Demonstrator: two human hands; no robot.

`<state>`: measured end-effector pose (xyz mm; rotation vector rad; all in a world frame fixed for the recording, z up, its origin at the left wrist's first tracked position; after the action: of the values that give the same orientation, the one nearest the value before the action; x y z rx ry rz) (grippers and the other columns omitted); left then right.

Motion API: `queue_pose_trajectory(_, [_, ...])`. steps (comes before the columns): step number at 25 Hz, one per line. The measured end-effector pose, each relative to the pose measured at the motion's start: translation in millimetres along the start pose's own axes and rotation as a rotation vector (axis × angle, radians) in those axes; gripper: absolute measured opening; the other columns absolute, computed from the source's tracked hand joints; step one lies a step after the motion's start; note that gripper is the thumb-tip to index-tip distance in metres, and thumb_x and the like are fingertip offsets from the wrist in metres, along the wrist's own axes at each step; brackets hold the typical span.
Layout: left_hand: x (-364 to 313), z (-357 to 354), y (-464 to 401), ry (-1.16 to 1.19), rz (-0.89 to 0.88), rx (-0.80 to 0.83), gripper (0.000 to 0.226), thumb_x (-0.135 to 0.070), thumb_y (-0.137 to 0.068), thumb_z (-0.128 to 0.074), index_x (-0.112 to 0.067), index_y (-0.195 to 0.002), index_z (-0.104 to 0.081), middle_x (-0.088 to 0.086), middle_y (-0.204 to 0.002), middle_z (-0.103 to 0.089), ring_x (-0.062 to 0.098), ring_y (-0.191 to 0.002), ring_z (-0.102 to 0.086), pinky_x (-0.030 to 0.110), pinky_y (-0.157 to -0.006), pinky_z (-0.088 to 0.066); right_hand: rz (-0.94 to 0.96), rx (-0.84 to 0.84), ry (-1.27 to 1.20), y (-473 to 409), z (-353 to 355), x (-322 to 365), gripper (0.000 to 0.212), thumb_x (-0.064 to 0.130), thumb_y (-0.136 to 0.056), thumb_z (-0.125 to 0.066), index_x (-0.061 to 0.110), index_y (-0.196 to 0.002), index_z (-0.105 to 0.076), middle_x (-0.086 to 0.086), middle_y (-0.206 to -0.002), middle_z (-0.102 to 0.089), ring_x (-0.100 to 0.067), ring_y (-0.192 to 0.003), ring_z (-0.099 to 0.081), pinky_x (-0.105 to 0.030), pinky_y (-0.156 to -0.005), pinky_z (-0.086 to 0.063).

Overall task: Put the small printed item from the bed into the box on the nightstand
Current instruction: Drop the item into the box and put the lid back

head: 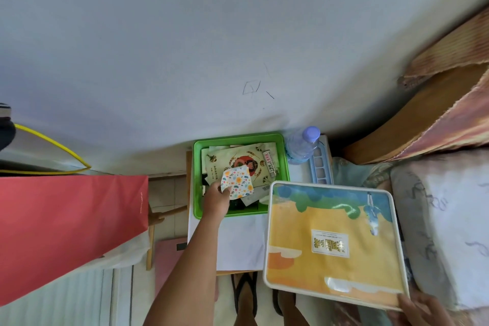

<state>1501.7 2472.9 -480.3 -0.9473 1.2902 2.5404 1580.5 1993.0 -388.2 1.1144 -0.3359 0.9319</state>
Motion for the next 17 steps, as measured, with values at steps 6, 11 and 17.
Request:
queue_pose_trajectory(6, [9, 31, 46, 0.089, 0.0, 0.006, 0.044, -0.02, -0.094, -0.049, -0.003, -0.134, -0.045, 0.018, -0.133, -0.056, 0.031, -0.118, -0.055, 0.048, -0.096, -0.05, -0.125, -0.034, -0.059, 11, -22, 4, 0.008, -0.006, -0.088, -0.055, -0.003, -0.083, -0.049, -0.01, -0.035, -0.061, -0.011, -0.026, -0.055, -0.014, -0.03, -0.045])
queue_pose_trajectory(11, [60, 53, 99, 0.202, 0.091, -0.008, 0.032, -0.031, -0.093, -0.051, -0.004, -0.101, -0.065, 0.01, -0.092, -0.069, 0.014, -0.074, -0.063, 0.026, -0.059, -0.048, -0.146, 0.054, -0.127, 21, -73, 17, 0.019, -0.001, -0.091, -0.052, 0.009, -0.076, -0.046, -0.011, -0.038, -0.061, -0.011, -0.031, -0.058, -0.019, -0.034, -0.05])
queue_pose_trajectory(17, [84, 67, 111, 0.19, 0.089, -0.05, 0.025, -0.018, -0.089, -0.06, -0.001, -0.107, -0.067, 0.007, -0.075, -0.068, 0.014, -0.066, -0.063, 0.019, -0.047, -0.05, -0.172, 0.176, -0.133, 11, -156, 34, 0.015, 0.006, -0.094, -0.051, 0.01, -0.082, -0.043, -0.017, -0.062, -0.058, -0.012, -0.036, -0.058, -0.02, -0.041, -0.054])
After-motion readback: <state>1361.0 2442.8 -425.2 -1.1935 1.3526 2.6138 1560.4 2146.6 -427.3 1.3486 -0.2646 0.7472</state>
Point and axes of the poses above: each hand's wrist, its own y-axis away from the middle knuckle, its own z-axis out of the back of the hand, x = y × z, the point moved 10 cm from there along -y, towards the middle knuckle
